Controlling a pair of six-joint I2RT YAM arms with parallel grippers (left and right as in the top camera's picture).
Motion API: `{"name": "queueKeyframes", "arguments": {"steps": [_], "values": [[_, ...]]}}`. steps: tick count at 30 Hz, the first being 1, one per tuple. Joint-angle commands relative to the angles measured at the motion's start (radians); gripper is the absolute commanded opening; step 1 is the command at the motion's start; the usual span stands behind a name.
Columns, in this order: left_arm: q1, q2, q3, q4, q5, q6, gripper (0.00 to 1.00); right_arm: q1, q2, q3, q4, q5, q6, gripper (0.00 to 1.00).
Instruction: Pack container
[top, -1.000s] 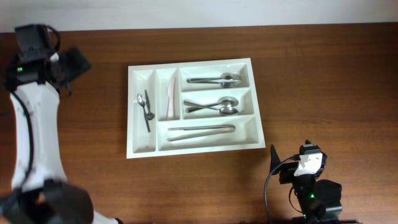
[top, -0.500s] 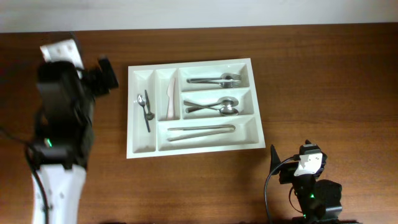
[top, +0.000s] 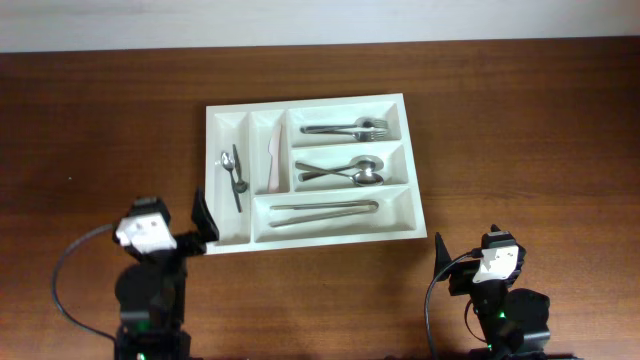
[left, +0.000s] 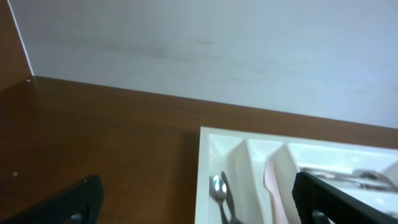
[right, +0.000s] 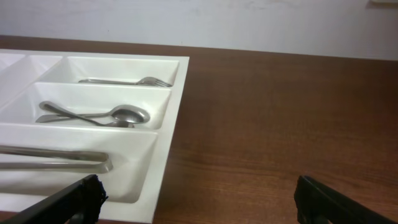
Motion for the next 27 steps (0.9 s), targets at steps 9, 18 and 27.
{"name": "queueKeyframes", "arguments": {"steps": [9,18,27], "values": [[-0.002,-0.270,-0.189,-0.008,0.019,0.013,0.99,-0.006,-0.011,-0.007,-0.001,0.012,-0.002,0.99],[0.002,-0.416,-0.255,-0.070,0.019,0.013,0.99,-0.006,-0.011,-0.007,-0.001,0.012,-0.002,0.99],[0.033,-0.505,-0.255,-0.206,0.028,0.043,0.99,-0.006,-0.011,-0.007,-0.001,0.012,-0.002,0.99]]}}
